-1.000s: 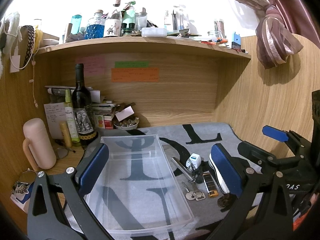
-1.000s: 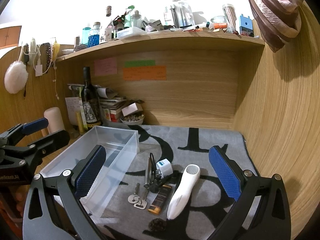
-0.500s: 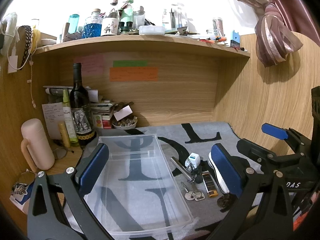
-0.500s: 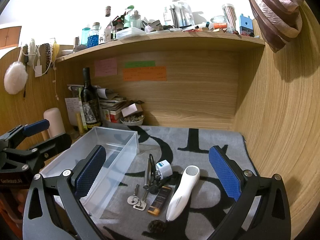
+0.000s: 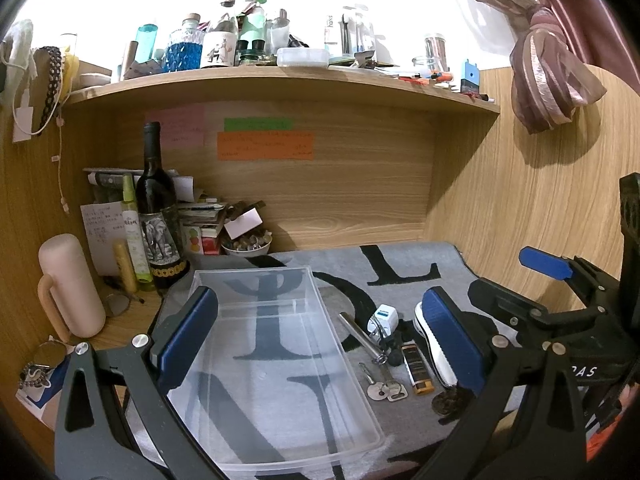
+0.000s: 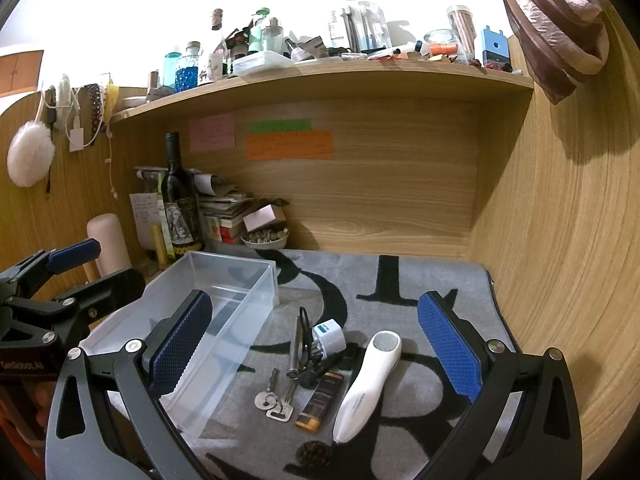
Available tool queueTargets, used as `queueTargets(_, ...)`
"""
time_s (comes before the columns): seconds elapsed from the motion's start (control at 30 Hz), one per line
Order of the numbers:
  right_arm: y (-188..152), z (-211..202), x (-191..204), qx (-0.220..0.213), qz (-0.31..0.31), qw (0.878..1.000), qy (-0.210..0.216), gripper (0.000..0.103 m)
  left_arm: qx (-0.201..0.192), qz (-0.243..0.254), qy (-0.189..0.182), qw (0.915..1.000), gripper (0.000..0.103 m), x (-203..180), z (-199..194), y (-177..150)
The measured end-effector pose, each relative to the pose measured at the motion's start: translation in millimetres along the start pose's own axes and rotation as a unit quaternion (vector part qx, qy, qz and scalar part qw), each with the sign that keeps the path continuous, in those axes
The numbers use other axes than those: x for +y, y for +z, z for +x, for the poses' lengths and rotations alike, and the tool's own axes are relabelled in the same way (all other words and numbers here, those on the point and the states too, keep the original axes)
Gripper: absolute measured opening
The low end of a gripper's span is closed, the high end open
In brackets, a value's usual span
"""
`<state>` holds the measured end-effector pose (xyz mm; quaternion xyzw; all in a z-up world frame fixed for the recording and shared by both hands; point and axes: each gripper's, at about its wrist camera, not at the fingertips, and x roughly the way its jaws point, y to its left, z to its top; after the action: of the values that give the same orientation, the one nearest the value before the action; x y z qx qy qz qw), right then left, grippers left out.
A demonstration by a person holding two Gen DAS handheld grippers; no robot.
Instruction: Organize rigid objects
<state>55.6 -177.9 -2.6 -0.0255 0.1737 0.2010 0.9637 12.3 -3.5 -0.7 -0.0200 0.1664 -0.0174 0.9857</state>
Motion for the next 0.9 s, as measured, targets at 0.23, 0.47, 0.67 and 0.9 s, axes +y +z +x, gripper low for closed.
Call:
queueTargets(0.23,0,0,0,0.000,0.000,1.000,0.000,0.103,0.001,-0.001,0.000,1.0000,0.103,0,1,-1)
queueTargets(0.47,0,1,1,0.001,-0.002,1.000,0.001,0.103,0.021,-0.021,-0.011,0.9995,0.103,8,8,-3)
queueTargets(0.67,-3,8,3,0.005,-0.011,1.000,-0.005,0.103,0.030,-0.014,-0.016,0.9993,0.100,16,10,0)
queueTargets(0.9,-2,18,-3,0.015,-0.017,1.000,-0.007,0.102,0.061,0.005,0.013,0.9981,0.082,39,17,7)
